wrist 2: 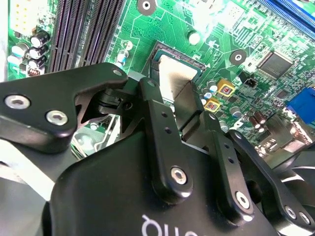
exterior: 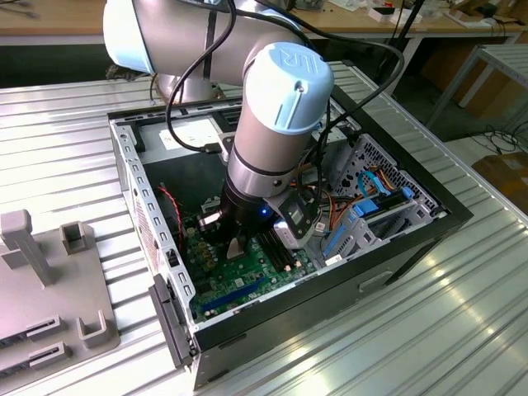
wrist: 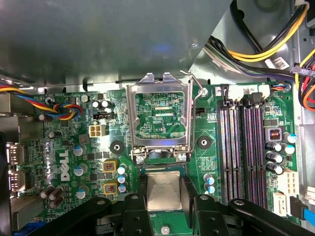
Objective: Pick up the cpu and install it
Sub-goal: 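Place the cpu into insertion slot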
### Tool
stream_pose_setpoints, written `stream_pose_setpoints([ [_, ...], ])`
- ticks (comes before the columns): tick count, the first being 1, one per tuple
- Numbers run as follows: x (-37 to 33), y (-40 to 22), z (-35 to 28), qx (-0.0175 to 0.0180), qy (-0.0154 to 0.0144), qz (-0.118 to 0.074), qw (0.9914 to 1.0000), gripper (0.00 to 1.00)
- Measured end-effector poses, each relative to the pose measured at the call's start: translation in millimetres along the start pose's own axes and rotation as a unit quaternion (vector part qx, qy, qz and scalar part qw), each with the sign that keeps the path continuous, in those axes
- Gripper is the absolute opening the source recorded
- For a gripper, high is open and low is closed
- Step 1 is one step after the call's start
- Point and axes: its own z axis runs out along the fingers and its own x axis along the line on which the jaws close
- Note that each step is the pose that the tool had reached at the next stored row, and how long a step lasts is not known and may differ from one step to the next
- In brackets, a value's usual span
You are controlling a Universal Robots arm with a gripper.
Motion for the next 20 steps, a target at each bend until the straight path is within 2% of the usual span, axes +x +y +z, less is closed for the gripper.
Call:
stream_pose_setpoints([
  [5,0.0,0.0,0.0,-0.0001,0.0,0.0,1.0,0.39],
  [9,0.1,0.2,-3.0,0.0,0.0,0.0,1.0,0.39],
  [20,-2.1,0.3,-2.9,-0.0005,0.0,0.005,0.99999,0.39],
])
